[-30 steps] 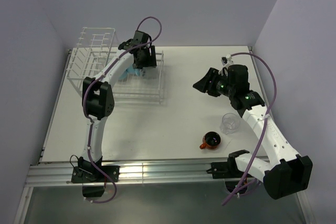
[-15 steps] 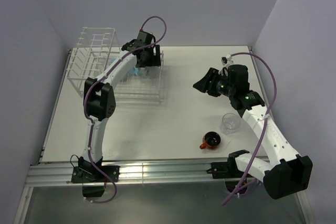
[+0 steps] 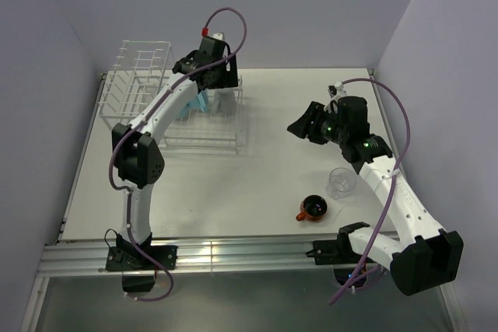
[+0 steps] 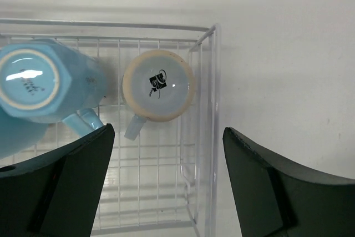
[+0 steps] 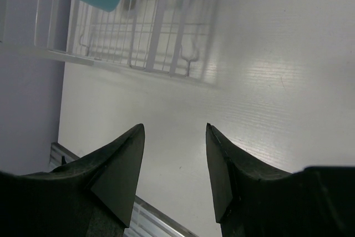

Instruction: Load the cups into the dish rack

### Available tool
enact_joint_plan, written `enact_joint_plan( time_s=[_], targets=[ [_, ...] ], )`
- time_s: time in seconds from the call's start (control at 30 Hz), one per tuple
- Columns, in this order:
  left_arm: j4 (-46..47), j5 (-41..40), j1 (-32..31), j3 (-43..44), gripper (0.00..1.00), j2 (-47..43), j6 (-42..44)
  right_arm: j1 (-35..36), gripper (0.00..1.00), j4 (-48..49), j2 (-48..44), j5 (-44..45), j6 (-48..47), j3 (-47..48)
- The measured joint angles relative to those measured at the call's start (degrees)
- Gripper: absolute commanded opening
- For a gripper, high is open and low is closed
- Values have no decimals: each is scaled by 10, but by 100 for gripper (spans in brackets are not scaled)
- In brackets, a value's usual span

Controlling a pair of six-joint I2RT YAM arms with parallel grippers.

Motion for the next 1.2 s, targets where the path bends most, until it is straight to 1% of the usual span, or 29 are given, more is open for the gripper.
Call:
enact_joint_plan(
  time_s=[0.17,0.27,0.47,0.5,0.6,0.73,0.93,1.03,1.2],
  targets=[
    [-4,-17,-7,-23,86,-64,-1,0,56,-14,-6,15,-6,2],
    [-5,-29,-14,-72,86,-132,-4,0,56,-33,-19,27,-12,4],
    [25,-32,-55,-220,87,-309,-20,0,59,-87,-76,89,-24,17],
    [41,-30,-65,-253,87,-342,-24,0,59,-96,-90,101,-24,17],
    [58,-23,-85,-326,86,-410,-37,0,59,-124,-127,144,-22,17],
    [84,-15,-98,-404,86,-464,-51,0,57,-162,-150,206,-9,7],
    [95,-4,-109,-487,87,-512,-60,0,59,-214,-170,266,29,-65],
    [96,2,-110,-509,87,-541,-62,0,62,-236,-180,290,52,-88],
    [99,3,-110,-519,88,-586,-63,0,63,-252,-177,316,90,-98]
  ],
)
